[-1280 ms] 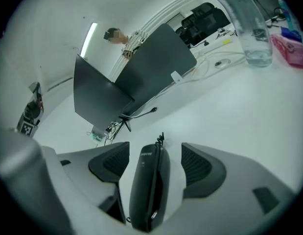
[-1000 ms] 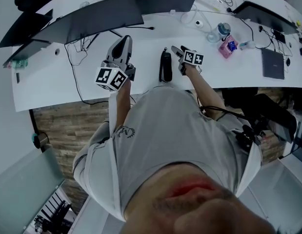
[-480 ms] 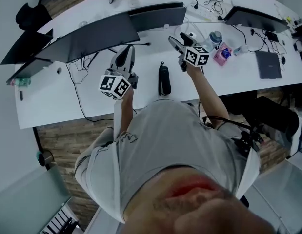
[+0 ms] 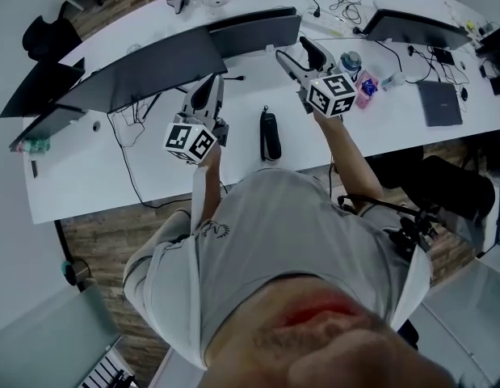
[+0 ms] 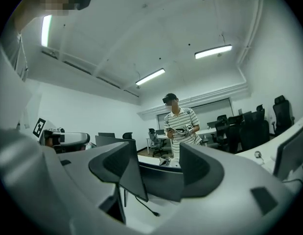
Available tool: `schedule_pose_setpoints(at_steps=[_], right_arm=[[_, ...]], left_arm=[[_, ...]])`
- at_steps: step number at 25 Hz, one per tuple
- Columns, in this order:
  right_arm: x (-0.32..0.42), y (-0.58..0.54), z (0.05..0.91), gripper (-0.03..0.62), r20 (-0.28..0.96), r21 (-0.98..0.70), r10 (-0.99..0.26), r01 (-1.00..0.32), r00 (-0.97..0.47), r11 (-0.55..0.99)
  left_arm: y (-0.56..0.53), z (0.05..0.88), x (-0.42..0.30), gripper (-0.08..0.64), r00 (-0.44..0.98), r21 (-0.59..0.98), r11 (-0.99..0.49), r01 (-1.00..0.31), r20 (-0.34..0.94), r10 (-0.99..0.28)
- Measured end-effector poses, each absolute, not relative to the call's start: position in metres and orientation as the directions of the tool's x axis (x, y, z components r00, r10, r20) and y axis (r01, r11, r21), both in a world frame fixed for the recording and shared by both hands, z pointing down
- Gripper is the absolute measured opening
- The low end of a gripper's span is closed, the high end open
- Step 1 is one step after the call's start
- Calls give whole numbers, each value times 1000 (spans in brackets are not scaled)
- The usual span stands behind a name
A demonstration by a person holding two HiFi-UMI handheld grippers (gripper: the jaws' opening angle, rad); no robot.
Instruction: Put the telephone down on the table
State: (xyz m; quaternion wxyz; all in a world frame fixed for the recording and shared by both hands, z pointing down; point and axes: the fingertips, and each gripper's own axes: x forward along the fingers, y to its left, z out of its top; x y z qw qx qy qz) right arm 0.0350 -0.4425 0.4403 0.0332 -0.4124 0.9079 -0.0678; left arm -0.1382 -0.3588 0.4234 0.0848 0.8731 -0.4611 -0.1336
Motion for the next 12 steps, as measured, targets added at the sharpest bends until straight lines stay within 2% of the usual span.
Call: schedule_pose_setpoints(at_steps=[12], right_arm=[[19, -435, 432, 318, 32, -114, -715, -713, -699, 692]], left_arm=[[-350, 426, -152, 9, 496, 286, -520, -805, -158, -854]])
